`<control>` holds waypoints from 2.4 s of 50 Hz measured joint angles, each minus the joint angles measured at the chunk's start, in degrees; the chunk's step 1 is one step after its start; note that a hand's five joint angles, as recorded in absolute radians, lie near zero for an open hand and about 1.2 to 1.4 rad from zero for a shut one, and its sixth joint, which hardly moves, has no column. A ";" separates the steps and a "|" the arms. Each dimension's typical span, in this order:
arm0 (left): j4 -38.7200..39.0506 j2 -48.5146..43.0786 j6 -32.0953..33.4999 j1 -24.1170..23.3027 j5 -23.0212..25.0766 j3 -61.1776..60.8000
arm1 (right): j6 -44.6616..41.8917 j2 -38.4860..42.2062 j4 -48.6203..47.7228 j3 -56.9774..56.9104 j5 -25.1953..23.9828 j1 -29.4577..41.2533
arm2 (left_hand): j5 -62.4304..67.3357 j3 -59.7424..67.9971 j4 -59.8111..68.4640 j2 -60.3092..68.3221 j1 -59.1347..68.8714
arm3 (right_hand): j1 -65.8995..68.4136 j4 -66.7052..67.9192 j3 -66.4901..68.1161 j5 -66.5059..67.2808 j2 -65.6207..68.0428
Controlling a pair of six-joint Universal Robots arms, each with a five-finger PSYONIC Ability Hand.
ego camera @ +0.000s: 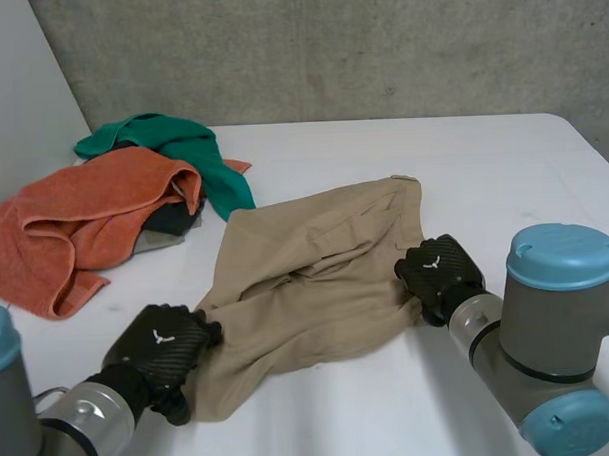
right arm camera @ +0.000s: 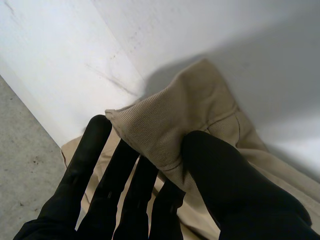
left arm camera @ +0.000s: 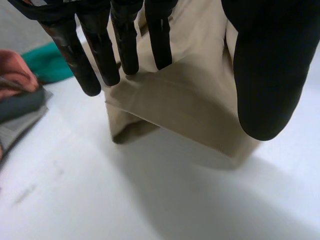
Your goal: Fold the laundry.
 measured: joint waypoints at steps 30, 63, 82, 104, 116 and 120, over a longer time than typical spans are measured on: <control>-2.07 16.07 -5.60 -0.11 -1.10 20.78 | -7.07 -23.55 30.97 -16.00 0.54 -3.18 | 43.70 43.33 45.00 44.01 38.17 | 0.00 0.56 0.19 0.25 0.00; 20.66 -27.92 -9.67 -1.93 -5.72 67.59 | -7.01 1.37 -6.72 -40.23 5.46 -5.36 | 43.74 43.89 45.23 44.33 38.16 | 0.00 0.59 0.19 0.25 0.20; 29.45 -21.70 -9.86 -4.42 -8.37 51.41 | -6.69 3.36 -5.46 -39.95 3.59 -5.11 | 44.51 43.91 45.26 44.34 38.16 | 0.01 0.59 0.55 0.25 0.61; -3.22 -23.48 -8.89 -8.01 -7.77 33.92 | -7.45 8.07 17.94 -24.39 1.20 -5.99 | 44.51 43.91 45.26 44.36 38.16 | 0.00 0.60 0.56 0.22 0.61; -17.79 -4.73 4.57 -9.24 -7.70 20.05 | -14.13 -6.22 35.79 -10.99 0.80 -7.28 | 44.51 43.91 45.26 44.37 38.16 | 0.01 0.60 0.56 0.22 0.61; -25.06 -1.47 8.56 -11.71 -7.41 17.43 | -21.89 -10.99 41.53 -4.68 1.06 -8.74 | 44.55 43.91 45.26 44.37 38.16 | 0.00 0.60 0.57 0.22 0.61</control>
